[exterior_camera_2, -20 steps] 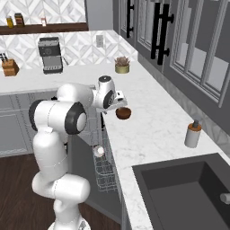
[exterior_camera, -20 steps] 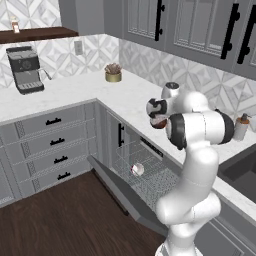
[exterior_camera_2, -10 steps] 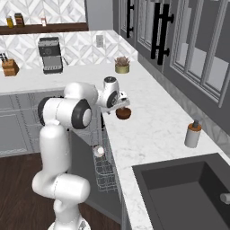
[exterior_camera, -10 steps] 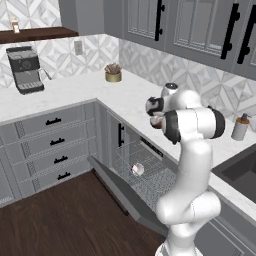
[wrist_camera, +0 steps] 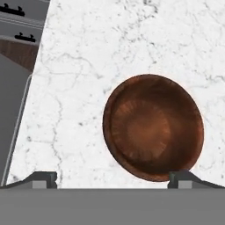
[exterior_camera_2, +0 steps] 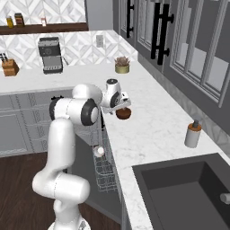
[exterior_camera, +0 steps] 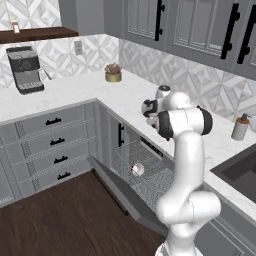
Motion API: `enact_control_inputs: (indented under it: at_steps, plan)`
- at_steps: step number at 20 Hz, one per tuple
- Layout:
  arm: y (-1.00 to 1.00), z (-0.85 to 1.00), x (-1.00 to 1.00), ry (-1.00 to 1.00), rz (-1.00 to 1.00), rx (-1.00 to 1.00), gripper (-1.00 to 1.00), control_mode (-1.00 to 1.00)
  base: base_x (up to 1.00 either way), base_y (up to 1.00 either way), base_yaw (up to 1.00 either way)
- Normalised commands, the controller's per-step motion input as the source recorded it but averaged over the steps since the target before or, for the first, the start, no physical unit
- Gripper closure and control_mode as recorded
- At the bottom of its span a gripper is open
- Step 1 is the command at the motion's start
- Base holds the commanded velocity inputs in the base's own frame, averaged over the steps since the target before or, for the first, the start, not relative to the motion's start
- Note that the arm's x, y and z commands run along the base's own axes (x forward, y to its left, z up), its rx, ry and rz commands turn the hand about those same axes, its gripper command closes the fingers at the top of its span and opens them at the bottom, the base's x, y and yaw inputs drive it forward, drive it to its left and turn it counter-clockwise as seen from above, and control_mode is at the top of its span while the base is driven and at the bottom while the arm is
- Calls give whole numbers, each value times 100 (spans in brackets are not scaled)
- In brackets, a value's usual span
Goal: Pick up the cup and bowl from the counter, place them in the dishwasher, and close the dishwasher door.
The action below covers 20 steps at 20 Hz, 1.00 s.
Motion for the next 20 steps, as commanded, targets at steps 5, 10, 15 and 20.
enact_control_inputs:
  at_steps: [5,10,15,20]
  plan:
    - [0,-38,39,6,0,-1,-100,-100,0,0,0]
    - [4,-44,8,8,0,0,100,-100,0,0,0]
    - [5,-27,0,3,0,0,100,-100,0,0,0]
    - [60,-4,-18,0,1,-1,100,-100,0,0,0]
